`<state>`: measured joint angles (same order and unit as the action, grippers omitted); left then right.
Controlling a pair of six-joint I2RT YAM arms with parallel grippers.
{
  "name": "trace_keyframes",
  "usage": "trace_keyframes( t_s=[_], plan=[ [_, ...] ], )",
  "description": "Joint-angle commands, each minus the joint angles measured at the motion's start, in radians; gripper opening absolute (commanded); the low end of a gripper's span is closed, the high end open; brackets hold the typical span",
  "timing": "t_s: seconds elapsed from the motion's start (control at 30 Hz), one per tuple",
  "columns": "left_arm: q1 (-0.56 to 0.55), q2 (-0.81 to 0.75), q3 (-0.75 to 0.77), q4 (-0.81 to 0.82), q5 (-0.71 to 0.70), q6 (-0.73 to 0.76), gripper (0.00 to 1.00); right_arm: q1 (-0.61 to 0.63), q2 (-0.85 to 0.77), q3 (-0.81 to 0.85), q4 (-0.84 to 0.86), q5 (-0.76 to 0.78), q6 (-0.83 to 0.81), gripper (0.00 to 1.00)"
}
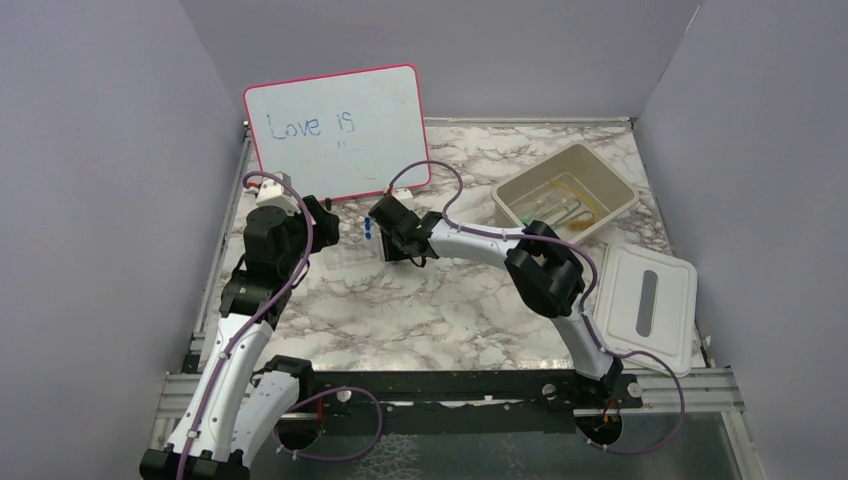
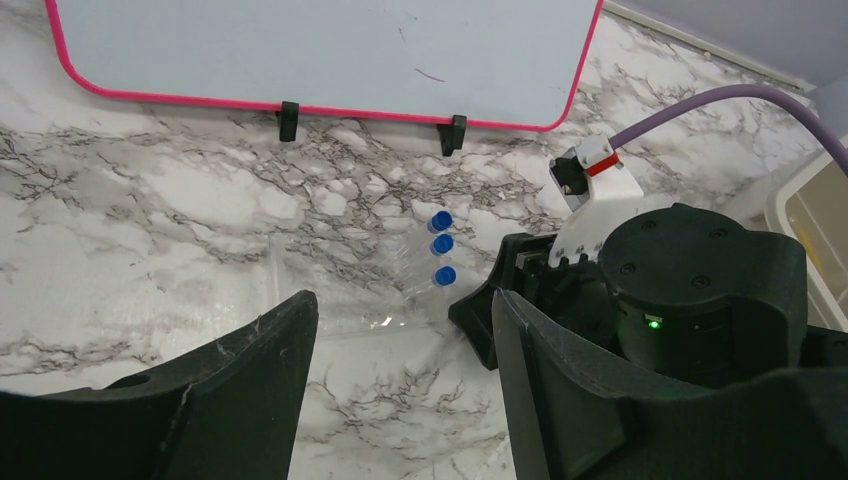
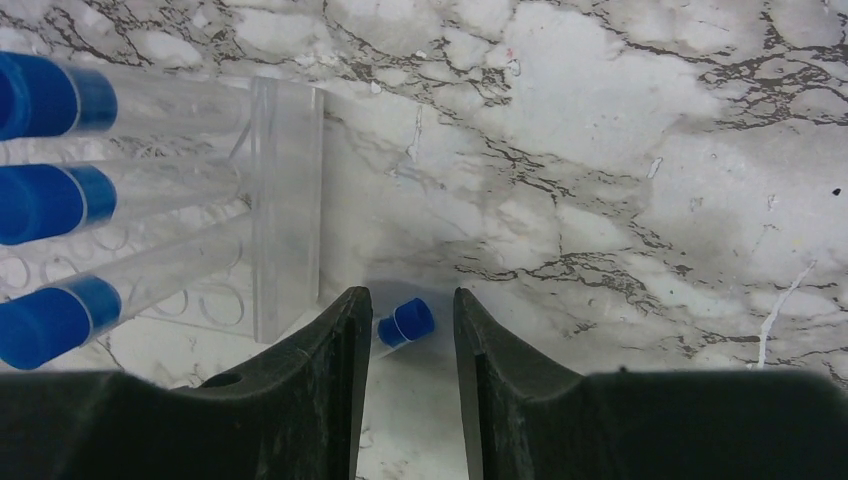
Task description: Organize the chemistry lab equipment
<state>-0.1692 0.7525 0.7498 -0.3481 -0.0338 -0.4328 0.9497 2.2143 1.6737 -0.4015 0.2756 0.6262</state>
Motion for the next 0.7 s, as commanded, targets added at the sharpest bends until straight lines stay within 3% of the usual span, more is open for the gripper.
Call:
trace_keyframes(
  t_s=[0.0, 0.13, 0.43, 0.67],
  plan=[
    [0.007, -0.015, -0.006, -0.014, -0.008, 0.000, 0.68, 0.013, 0.020, 0.004, -0.078, -0.033, -0.073, 0.40],
    [0.006, -0.013, -0.006, -0.014, -0.006, -0.001, 0.68, 0.023, -0.009, -0.034, -0.085, -0.018, -0.106, 0.41],
    [0.006, -0.013, -0.007, -0.015, -0.006, 0.000, 0.68, 0.042, -0.045, -0.099, -0.057, -0.066, -0.156, 0.56],
    [0.007, -0.015, -0.010, -0.015, -0.005, 0.000, 0.68, 0.052, -0.059, -0.126, -0.047, -0.067, -0.159, 0.59]
  ],
)
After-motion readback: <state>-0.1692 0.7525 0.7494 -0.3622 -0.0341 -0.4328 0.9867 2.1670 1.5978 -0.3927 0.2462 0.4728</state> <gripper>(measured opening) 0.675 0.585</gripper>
